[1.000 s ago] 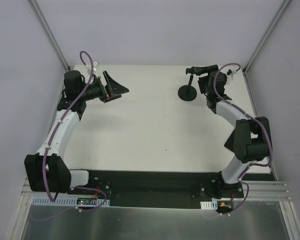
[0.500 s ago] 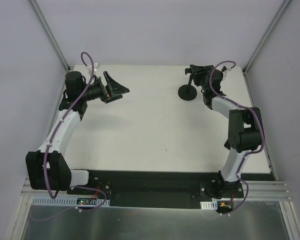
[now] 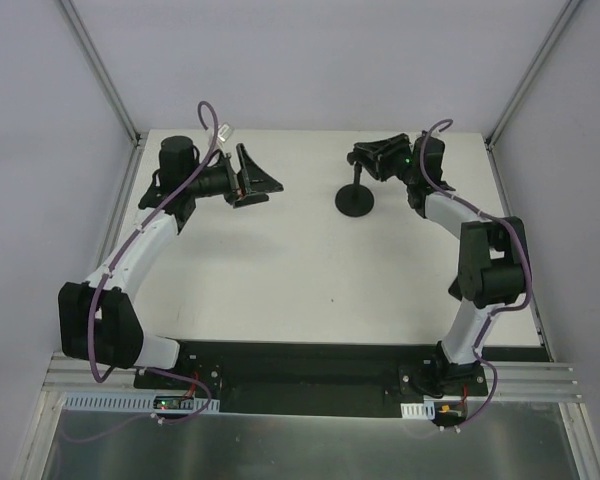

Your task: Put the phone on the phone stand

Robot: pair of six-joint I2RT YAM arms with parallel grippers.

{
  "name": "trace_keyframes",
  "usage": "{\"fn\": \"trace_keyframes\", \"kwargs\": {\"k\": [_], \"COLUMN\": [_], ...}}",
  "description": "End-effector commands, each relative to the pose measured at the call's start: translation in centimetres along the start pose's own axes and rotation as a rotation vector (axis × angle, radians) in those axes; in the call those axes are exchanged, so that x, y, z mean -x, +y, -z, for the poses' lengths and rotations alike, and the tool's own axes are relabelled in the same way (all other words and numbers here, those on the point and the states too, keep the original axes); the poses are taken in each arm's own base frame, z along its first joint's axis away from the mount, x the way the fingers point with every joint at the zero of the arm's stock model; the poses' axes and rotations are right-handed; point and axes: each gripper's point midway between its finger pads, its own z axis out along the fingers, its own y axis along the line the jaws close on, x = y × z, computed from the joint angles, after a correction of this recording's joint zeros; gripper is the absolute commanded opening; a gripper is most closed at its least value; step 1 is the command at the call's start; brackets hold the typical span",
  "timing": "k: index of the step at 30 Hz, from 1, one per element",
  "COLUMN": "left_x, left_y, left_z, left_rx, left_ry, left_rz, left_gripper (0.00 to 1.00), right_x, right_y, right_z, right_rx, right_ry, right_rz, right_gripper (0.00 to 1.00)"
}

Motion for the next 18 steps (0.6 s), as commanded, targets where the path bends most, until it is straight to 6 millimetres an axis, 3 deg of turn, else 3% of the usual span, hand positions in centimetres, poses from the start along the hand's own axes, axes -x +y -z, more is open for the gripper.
{"fn": "trace_keyframes", "kwargs": {"k": [1, 2, 5, 7, 10, 13, 14, 18], "left_x": [-1.3, -1.6, -2.1, -2.5, -3.4, -4.3, -4.4, -4.7], "left_y": [-5.6, -6.5, -7.9, -7.7, -6.5, -5.4, -5.4, -6.5], "left_z": [-1.0, -0.9, -0.8, -0.6, -0.4, -0.2, -0.1, 0.4], "left_rx": [-0.11, -0.127, -0.145, -0.139, -0.119, -0.096, -0.092, -0.11], "left_ry": [0.08, 0.091, 0.103, 0.109, 0.124, 0.118, 0.116, 0.108], "left_rz": [-0.109, -0.132, -0.19, -0.205, -0.209, -0.22, -0.221, -0.246], "left_gripper": [0.99, 0.99, 0.99, 0.99, 0.99, 0.99, 0.99, 0.99], "right_x": [-8.6, -10.2, -14.3, -16.8, -19.6, -21.1, -21.4, -22.2], "right_y": [6.1, 6.6, 5.0, 3.2, 2.8, 2.3, 1.2, -0.3], "right_z": [6.1, 7.3, 10.1, 11.5, 13.8, 16.1, 16.5, 17.9], "right_rx": [0.132, 0.137, 0.095, 0.074, 0.109, 0.144, 0.135, 0.143], "right_ry": [0.351, 0.391, 0.514, 0.584, 0.677, 0.723, 0.739, 0.796], "right_rz": [0.038, 0.061, 0.15, 0.165, 0.213, 0.27, 0.279, 0.287], "right_gripper": [0.01, 0.01, 0.01, 0.01, 0.04, 0.06, 0.06, 0.09]}}
